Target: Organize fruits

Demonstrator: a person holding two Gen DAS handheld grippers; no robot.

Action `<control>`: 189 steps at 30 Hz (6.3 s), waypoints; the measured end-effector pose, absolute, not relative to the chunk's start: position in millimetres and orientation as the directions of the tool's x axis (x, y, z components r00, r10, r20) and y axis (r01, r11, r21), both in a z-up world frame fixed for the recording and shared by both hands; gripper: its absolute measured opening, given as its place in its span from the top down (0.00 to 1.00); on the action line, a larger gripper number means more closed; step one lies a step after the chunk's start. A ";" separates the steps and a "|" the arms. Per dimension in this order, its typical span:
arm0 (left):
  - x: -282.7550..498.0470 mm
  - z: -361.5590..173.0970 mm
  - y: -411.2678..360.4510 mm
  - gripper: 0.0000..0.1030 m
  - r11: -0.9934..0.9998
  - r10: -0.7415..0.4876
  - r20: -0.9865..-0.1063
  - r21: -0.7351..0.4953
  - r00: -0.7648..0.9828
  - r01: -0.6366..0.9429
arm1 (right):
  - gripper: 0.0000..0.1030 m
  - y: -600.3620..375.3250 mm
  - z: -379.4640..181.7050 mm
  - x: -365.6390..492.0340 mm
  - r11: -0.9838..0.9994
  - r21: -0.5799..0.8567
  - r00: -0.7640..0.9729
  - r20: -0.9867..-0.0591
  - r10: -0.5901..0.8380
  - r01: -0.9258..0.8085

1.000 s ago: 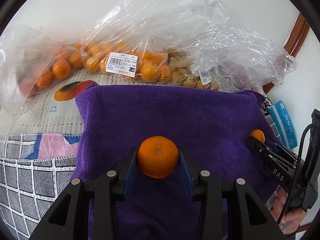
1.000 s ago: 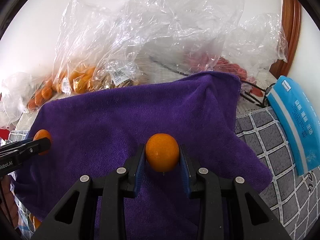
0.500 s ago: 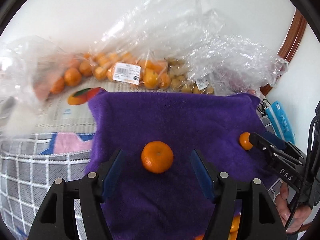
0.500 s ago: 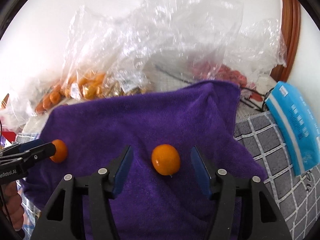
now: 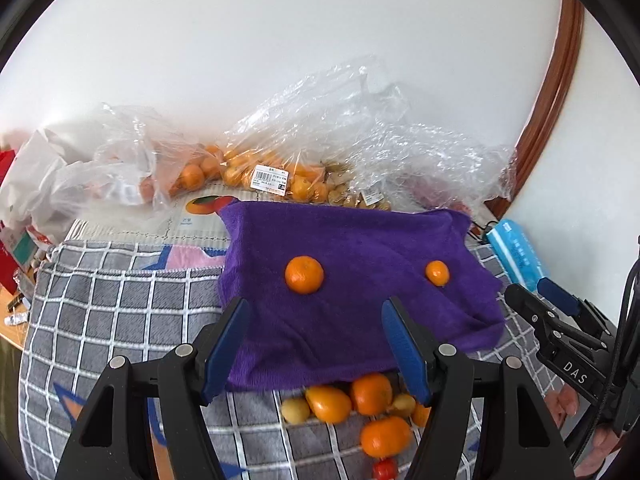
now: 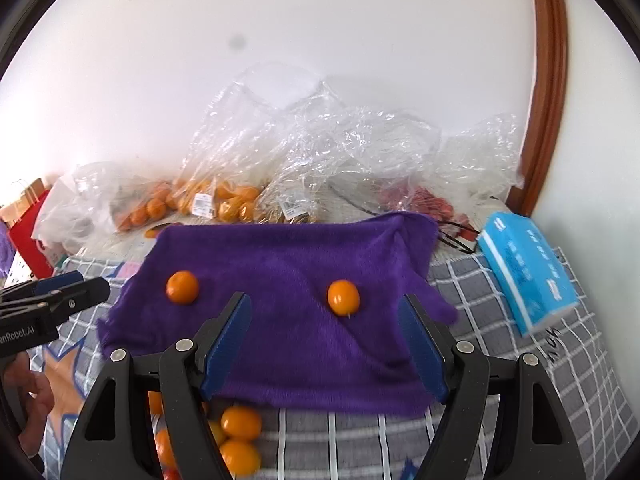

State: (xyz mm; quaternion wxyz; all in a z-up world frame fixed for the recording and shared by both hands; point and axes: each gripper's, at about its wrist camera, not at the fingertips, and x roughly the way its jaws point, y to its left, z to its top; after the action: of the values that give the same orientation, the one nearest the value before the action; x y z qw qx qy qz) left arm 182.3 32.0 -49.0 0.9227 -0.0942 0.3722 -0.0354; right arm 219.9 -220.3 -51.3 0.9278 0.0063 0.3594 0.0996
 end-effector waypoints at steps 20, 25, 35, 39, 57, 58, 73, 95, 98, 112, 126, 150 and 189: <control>92.7 -70.3 27.0 0.36 0.987 -0.126 -0.676 -0.159 0.726 0.023 | 0.27 -248.9 -79.2 130.8 0.948 0.282 0.647 -0.698 0.307 -0.146; 87.5 -76.0 29.3 0.36 0.986 -0.135 -0.680 -0.163 0.721 0.031 | 0.28 -248.7 -81.3 122.9 0.950 0.276 0.649 -0.698 0.304 -0.147; 87.1 -87.3 43.1 0.36 0.977 -0.154 -0.692 -0.212 0.706 0.006 | 0.30 -239.5 -79.2 113.8 0.962 0.218 0.683 -0.677 0.272 -0.167; 85.7 -95.2 48.3 0.36 0.979 -0.144 -0.701 -0.206 0.699 -0.004 | 0.34 -233.4 -83.9 114.3 0.964 0.198 0.684 -0.679 0.266 -0.178; 97.8 -133.3 86.3 0.36 0.967 -0.128 -0.755 -0.240 0.643 -0.090 | 0.54 -203.9 -121.9 134.0 0.952 0.195 0.609 -0.733 0.302 -0.237; 98.3 -134.8 87.5 0.36 0.967 -0.125 -0.756 -0.238 0.642 -0.091 | 0.55 -200.0 -123.7 135.8 0.950 0.193 0.606 -0.734 0.307 -0.247; 113.5 -139.4 81.9 0.40 0.966 -0.155 -0.749 -0.252 0.644 -0.061 | 0.66 -180.3 -153.4 163.3 0.925 0.253 0.519 -0.770 0.370 -0.284; 163.3 -145.0 40.3 0.79 0.962 -0.220 -0.773 -0.274 0.595 0.000 | 0.66 -236.6 -154.4 149.4 0.952 0.158 0.582 -0.761 0.287 -0.263; 156.7 -142.4 43.3 0.79 0.978 -0.158 -0.793 -0.209 0.588 -0.018 | 0.66 -232.3 -154.0 149.2 0.950 0.143 0.587 -0.758 0.285 -0.277; 146.3 -155.2 46.3 0.77 0.985 -0.120 -0.735 -0.174 0.667 -0.015 | 0.66 -226.1 -159.9 152.0 0.957 0.100 0.576 -0.780 0.245 -0.271; 130.4 -146.7 57.4 0.77 0.956 -0.206 -0.624 -0.293 0.754 0.018 | 0.66 -220.7 -152.9 139.9 0.955 0.060 0.624 -0.744 0.238 -0.292; 117.0 -135.0 57.0 0.77 0.945 -0.240 -0.552 -0.322 0.799 0.061 | 0.66 -244.0 -146.4 135.1 0.976 0.140 0.654 -0.725 0.216 -0.167; 162.3 -64.2 62.2 0.77 0.916 -0.215 -0.502 -0.401 0.837 -0.005 | 0.66 -207.0 -58.5 199.2 0.956 0.202 0.765 -0.575 0.290 -0.211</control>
State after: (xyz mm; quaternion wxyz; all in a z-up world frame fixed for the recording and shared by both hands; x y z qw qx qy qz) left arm 162.3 62.2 -64.2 0.9380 -0.1970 0.2796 -0.0559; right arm 199.2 -207.0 -58.5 0.9373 0.0628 0.3158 0.1336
